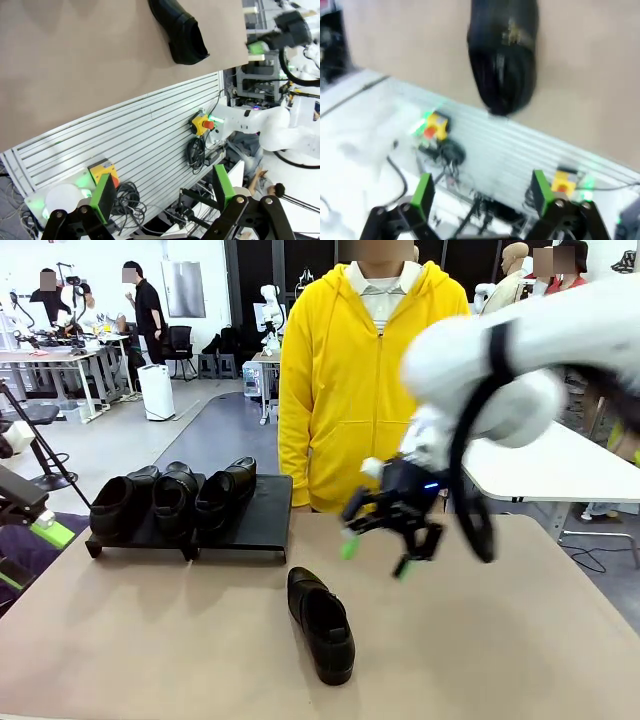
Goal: Organize the shoes by placing them on the stand.
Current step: Pick up one Shoe and place it in the middle of the table.
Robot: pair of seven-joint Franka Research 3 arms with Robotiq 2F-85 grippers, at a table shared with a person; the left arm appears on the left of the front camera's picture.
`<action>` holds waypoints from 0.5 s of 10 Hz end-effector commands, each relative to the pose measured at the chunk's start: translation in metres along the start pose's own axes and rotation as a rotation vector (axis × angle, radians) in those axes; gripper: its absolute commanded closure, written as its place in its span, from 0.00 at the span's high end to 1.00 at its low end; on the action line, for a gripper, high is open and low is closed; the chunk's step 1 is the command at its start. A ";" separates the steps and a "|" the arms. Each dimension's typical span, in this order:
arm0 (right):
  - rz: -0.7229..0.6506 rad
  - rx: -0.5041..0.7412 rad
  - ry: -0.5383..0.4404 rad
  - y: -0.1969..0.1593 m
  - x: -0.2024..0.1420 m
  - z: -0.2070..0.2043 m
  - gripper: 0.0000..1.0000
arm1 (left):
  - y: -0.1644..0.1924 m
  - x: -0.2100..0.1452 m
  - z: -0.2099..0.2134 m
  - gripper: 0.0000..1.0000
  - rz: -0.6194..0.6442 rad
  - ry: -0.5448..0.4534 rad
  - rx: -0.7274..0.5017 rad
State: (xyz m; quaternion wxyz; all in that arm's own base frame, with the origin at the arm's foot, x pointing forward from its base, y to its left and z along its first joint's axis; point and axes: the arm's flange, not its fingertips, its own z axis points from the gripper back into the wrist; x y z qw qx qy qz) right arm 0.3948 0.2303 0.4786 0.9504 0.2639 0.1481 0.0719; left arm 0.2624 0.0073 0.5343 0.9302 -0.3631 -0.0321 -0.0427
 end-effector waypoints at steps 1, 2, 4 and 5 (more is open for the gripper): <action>0.035 0.197 0.011 -0.091 -0.059 0.046 1.00 | 0.000 0.000 0.001 1.00 0.007 -0.002 -0.016; 0.109 0.272 -0.029 -0.128 -0.086 0.053 1.00 | 0.000 0.000 0.001 1.00 0.007 -0.002 -0.016; 0.151 0.301 -0.161 -0.166 -0.142 0.050 1.00 | 0.000 0.000 0.001 1.00 0.007 -0.002 -0.016; 0.112 0.297 -0.243 -0.178 -0.163 0.045 1.00 | 0.000 0.000 0.001 1.00 0.007 -0.002 -0.016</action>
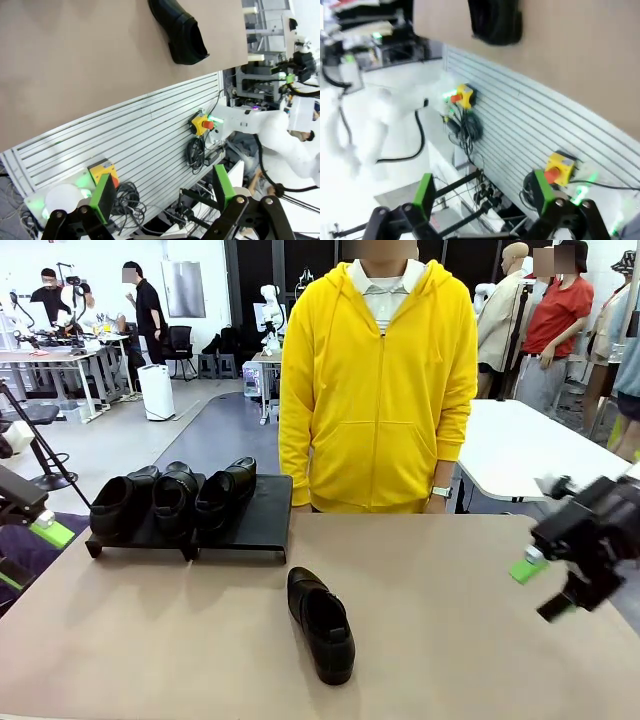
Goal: Organize the shoes by placing them on the stand.
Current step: Pick up one Shoe and place it in the middle of the table, then place the Shoe from the middle of the table onto the Shoes Stand.
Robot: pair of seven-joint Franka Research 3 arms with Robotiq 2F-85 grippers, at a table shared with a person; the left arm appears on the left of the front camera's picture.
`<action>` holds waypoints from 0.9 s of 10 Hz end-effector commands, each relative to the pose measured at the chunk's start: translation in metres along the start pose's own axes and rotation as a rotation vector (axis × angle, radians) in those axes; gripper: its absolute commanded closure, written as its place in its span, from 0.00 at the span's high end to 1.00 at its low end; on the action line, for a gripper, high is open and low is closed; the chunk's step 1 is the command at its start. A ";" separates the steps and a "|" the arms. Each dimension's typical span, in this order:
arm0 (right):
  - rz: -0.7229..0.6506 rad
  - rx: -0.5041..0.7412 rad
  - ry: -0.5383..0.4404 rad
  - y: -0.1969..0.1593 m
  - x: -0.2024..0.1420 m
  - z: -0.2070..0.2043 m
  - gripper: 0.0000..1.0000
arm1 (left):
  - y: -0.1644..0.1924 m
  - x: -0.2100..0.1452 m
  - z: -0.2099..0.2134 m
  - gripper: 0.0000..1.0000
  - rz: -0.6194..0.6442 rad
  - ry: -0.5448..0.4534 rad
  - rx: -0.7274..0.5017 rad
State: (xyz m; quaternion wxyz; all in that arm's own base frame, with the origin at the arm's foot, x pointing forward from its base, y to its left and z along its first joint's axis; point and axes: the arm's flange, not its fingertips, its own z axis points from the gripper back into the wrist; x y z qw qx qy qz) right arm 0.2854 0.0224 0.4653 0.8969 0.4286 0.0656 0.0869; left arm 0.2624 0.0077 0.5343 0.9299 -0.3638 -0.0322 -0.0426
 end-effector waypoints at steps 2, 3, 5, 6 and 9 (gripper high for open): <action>-0.166 -0.149 -0.191 -0.015 -0.022 -0.021 1.00 | -0.001 0.000 0.001 1.00 0.007 -0.002 -0.015; -0.010 -0.011 -0.069 -0.005 -0.010 0.012 1.00 | -0.001 0.000 0.001 1.00 0.007 -0.002 -0.015; -0.010 -0.011 -0.069 -0.005 -0.010 0.012 1.00 | -0.001 0.000 0.001 1.00 0.007 -0.002 -0.015; -0.010 -0.011 -0.069 -0.005 -0.010 0.012 1.00 | -0.001 0.000 0.001 1.00 0.007 -0.002 -0.015; -0.010 -0.011 -0.069 -0.005 -0.010 0.012 1.00 | -0.001 0.000 0.001 1.00 0.007 -0.002 -0.015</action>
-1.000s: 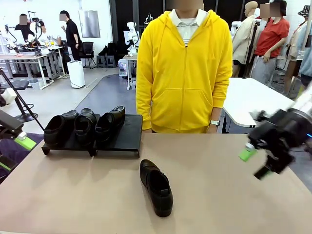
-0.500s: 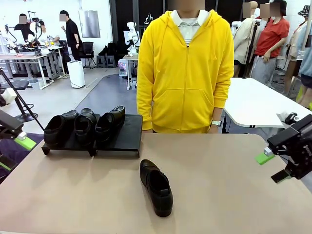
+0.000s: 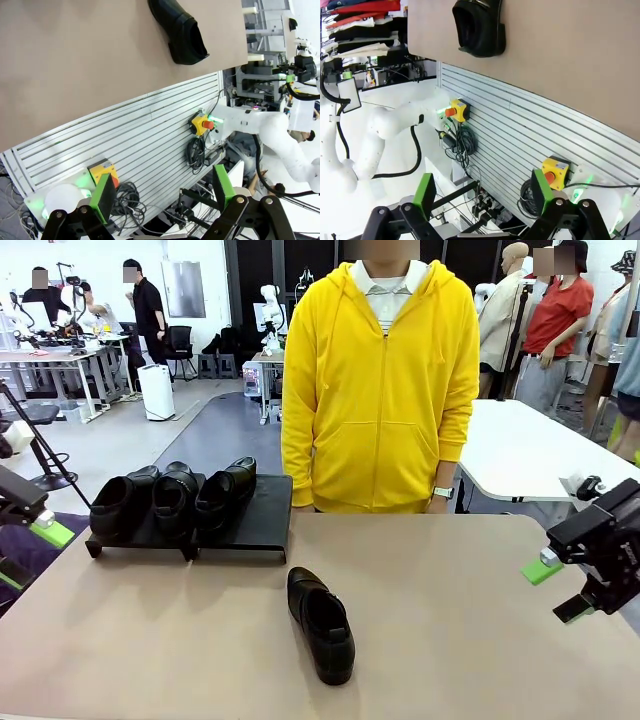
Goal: Organize the shoes by placing them on the stand.
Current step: Place the Shoe from the middle of the table onto the Shoes Stand.
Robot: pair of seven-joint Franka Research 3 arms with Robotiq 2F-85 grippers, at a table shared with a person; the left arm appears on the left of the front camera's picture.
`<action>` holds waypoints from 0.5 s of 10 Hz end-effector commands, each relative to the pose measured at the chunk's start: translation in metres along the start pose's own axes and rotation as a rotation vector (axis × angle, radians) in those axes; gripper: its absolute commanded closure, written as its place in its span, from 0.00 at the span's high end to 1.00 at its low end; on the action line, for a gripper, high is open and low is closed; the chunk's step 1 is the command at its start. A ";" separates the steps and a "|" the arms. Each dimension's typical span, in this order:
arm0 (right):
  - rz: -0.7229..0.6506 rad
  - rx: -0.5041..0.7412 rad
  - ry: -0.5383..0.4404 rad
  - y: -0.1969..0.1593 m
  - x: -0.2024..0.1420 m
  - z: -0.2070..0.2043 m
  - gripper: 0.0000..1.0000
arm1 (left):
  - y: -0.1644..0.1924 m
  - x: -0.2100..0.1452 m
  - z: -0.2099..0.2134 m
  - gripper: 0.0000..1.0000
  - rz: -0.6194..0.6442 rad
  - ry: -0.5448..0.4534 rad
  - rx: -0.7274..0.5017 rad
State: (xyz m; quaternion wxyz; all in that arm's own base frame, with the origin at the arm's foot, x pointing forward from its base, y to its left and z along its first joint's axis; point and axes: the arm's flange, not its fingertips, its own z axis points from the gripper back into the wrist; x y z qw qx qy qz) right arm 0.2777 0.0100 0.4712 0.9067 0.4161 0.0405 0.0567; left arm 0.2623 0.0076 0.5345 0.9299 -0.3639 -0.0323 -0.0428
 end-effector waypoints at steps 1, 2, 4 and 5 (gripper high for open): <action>0.026 0.021 0.001 -0.002 0.001 0.000 1.00 | -0.001 0.000 0.000 1.00 0.007 -0.002 -0.015; 0.026 0.021 0.001 -0.002 0.001 0.000 1.00 | -0.001 0.000 0.000 1.00 0.007 -0.002 -0.015; 0.026 0.021 0.001 -0.002 0.001 0.000 1.00 | 0.000 0.000 0.000 1.00 0.000 0.000 0.000; 0.026 0.021 0.001 -0.002 0.001 0.000 1.00 | -0.028 0.017 -0.026 1.00 0.135 -0.005 0.040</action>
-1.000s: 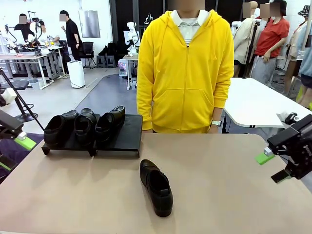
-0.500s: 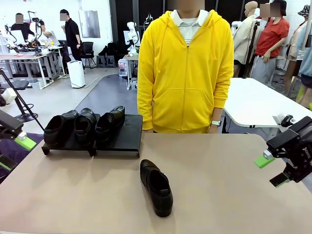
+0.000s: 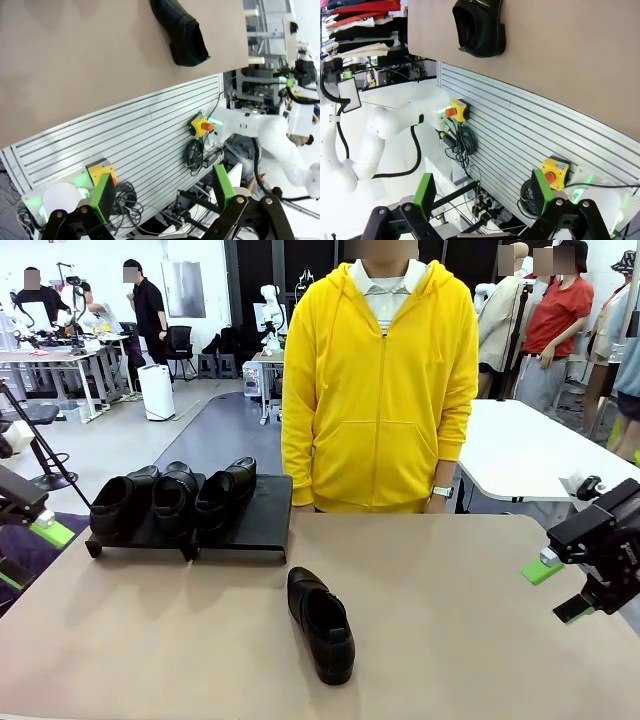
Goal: Organize the shoes by placing them on the stand.
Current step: Place the Shoe from the middle of the table onto the Shoes Stand.
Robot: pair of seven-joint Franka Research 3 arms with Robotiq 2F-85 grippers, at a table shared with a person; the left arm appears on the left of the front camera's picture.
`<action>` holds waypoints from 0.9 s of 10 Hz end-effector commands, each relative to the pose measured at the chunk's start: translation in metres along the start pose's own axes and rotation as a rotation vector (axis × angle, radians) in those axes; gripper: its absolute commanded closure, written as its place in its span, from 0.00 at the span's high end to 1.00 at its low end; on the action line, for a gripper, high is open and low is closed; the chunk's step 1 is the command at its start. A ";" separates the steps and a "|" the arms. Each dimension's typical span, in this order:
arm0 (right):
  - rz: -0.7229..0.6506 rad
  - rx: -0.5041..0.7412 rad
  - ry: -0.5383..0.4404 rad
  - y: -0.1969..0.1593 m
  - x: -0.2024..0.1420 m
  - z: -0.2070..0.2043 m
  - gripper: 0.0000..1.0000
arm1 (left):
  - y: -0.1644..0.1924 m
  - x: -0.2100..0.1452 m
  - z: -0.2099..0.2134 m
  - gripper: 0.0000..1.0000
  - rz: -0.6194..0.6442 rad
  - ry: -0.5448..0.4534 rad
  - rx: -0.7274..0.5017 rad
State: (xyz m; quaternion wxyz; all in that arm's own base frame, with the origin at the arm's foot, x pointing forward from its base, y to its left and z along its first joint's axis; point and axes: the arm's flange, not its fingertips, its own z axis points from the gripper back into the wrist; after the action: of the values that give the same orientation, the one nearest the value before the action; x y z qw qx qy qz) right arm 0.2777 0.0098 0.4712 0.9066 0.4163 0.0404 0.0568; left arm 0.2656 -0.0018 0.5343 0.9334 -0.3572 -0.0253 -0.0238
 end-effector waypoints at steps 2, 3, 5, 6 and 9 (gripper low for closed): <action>0.025 0.021 0.001 -0.002 0.001 0.000 1.00 | -0.105 0.052 -0.108 1.00 0.170 0.067 0.229; 0.025 0.021 0.001 -0.002 0.001 0.000 1.00 | -0.138 0.064 -0.156 1.00 0.174 0.100 0.304; 0.025 0.021 0.001 -0.002 0.001 0.000 1.00 | -0.183 0.075 -0.233 1.00 0.206 0.019 0.432; 0.025 0.021 0.001 -0.002 0.001 0.000 1.00 | -0.195 0.073 -0.266 1.00 0.222 -0.066 0.533; 0.025 0.021 0.001 -0.002 0.001 0.000 1.00 | -0.204 0.054 -0.284 1.00 0.150 -0.059 0.475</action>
State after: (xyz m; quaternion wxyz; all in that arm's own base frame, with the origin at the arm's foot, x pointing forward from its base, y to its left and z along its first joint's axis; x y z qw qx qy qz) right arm 0.2777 0.0097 0.4707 0.9063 0.4168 0.0406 0.0568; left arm 0.3304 -0.3494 0.4550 0.9923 -0.0964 -0.0449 0.0640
